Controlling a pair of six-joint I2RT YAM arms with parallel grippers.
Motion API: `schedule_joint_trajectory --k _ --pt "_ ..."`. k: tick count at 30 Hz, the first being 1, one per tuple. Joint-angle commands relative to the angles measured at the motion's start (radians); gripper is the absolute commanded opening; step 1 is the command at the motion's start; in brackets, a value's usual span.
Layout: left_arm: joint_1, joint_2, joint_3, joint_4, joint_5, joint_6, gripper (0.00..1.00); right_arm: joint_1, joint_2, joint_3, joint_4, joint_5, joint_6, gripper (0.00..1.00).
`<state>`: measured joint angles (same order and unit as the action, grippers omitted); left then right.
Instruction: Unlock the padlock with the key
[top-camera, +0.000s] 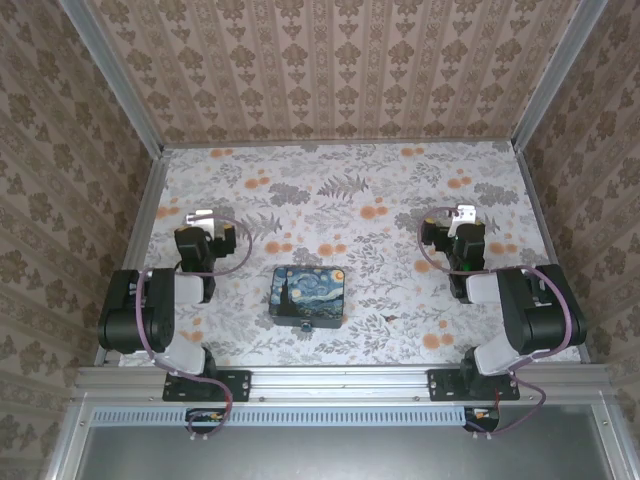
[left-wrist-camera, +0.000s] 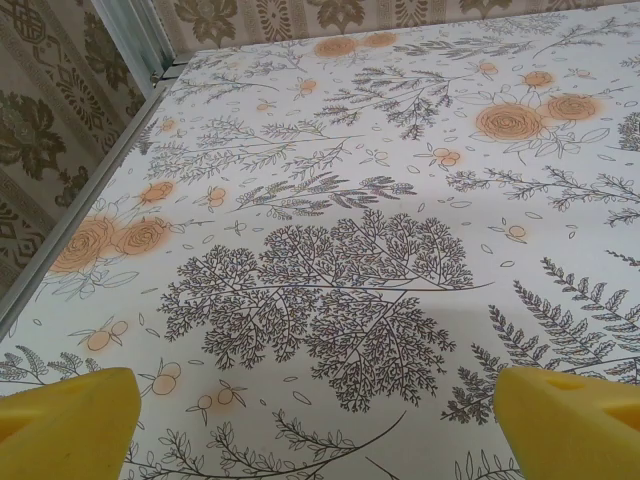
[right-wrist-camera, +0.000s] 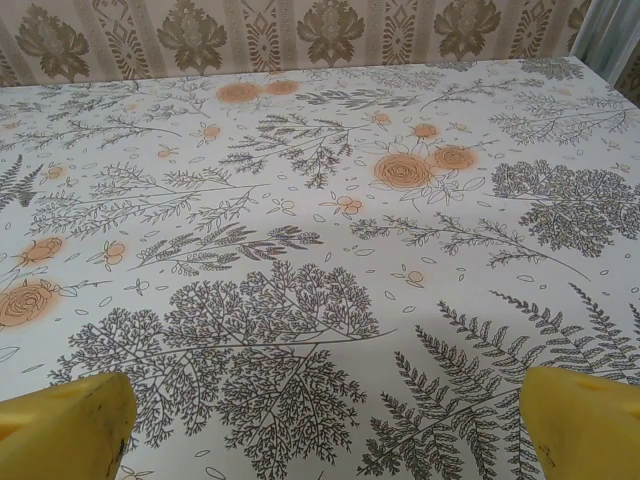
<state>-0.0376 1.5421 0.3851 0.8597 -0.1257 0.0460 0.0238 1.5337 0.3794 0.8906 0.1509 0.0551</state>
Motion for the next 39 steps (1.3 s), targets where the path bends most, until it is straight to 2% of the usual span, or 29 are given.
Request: schedule_joint_trajectory --k 1,32,39 --pt "-0.001 -0.006 0.011 0.013 0.008 -0.009 1.0 -0.001 -0.001 0.01 0.005 -0.02 -0.006 1.0" --pt "0.008 -0.009 0.014 0.007 0.04 -0.009 1.0 -0.005 -0.002 0.008 0.008 -0.028 -0.003 1.0" --pt "-0.001 -0.08 0.067 -0.144 0.016 -0.006 1.0 -0.005 -0.104 -0.034 -0.003 0.032 0.018 1.0"
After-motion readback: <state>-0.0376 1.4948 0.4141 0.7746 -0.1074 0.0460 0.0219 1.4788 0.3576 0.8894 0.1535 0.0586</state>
